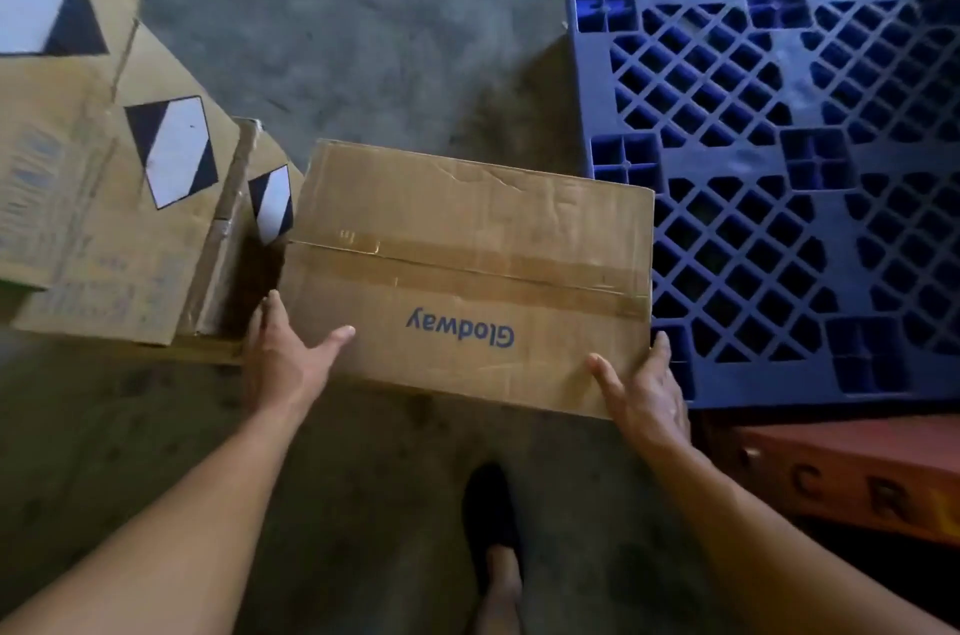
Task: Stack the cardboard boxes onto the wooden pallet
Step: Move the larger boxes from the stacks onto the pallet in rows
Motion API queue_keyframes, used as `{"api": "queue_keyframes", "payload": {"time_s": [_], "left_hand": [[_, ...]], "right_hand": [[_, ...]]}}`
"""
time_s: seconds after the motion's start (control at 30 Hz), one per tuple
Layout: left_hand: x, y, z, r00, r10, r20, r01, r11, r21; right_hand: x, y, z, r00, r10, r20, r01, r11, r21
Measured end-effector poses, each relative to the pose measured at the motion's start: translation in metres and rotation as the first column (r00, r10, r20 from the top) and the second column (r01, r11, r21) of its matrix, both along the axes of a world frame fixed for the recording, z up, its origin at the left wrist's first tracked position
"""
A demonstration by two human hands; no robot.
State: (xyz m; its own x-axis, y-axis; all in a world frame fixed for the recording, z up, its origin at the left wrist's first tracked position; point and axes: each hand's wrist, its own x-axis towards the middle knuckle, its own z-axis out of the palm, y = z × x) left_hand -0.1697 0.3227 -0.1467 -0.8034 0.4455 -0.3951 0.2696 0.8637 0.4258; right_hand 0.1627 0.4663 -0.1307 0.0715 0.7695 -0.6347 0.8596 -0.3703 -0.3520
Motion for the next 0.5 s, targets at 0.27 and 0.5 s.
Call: {"api": "queue_keyframes", "payload": {"time_s": [0.27, 0.5], "left_hand": [[-0.034, -0.003, -0.011, 0.968, 0.135, 0.211, -0.117, 0.988, -0.099], [0.005, -0.033, 0.042, 0.907, 0.267, 0.326, -0.332, 0.928, 0.166]], "right_hand": [[0.020, 0.008, -0.005, 0.971, -0.102, -0.218, 0.087, 0.993, -0.079], [0.057, 0.029, 0.056, 0.896, -0.146, -0.419, 0.151, 0.988, -0.023]]}}
